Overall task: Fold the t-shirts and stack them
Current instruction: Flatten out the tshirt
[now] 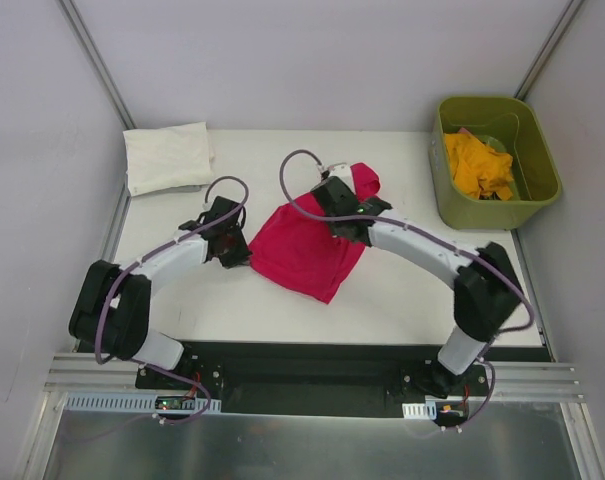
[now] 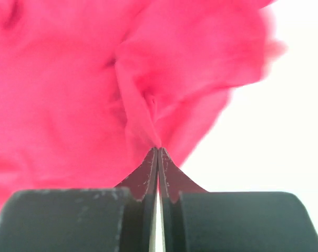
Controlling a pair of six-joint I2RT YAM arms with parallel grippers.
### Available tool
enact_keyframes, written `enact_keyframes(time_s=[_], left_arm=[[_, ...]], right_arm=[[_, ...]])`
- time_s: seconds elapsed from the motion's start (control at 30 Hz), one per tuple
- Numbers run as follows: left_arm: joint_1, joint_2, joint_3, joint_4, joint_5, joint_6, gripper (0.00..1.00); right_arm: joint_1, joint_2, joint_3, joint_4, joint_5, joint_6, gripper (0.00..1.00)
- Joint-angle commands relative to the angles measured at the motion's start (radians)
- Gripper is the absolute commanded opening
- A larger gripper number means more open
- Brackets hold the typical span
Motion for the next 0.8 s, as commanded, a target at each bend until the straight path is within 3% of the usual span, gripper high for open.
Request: enact_keyframes(time_s=[0.0,0.13,0.27,0.4,0.53,0.67,0.77], left_arm=[[-0.003,-0.160,0.070,-0.061,-0.207,0.042,0.00],[-0.003,-0.319,0.142,-0.096,-0.379,0.076,0.00],[-0.003,-0.508,0.243,-0.096,-0.482,0.132,0.00],[-0.003,-0.686,0.348,-0.095,-0.515,0.214,0.00],[-0.003,-0.784,0.461,-0.058,-0.389,0.283,0.00],[-0.003,-0.883,0.542,0.009,-0.184,0.294,0.00],[-0.003,-0.936,0.613,0.025,-0.065,0.307,0.00]], right_arm=[[-0.003,-0.273,-0.036,-0.008,0.421,-0.129,0.01],[-0.043,-0.468,-0.022,-0.008,0.520,-0.244,0.01],[-0.052,-0.632,0.004,0.095,0.575,-0.419,0.01],[-0.060,-0.813,0.068,0.149,0.525,-0.516,0.01],[-0.059,-0.916,0.185,0.146,0.329,-0.530,0.01],[-0.059,-0.941,0.432,-0.065,-0.028,-0.444,0.01],[-0.060,-0.964,0.558,-0.130,-0.240,-0.373,0.01]])
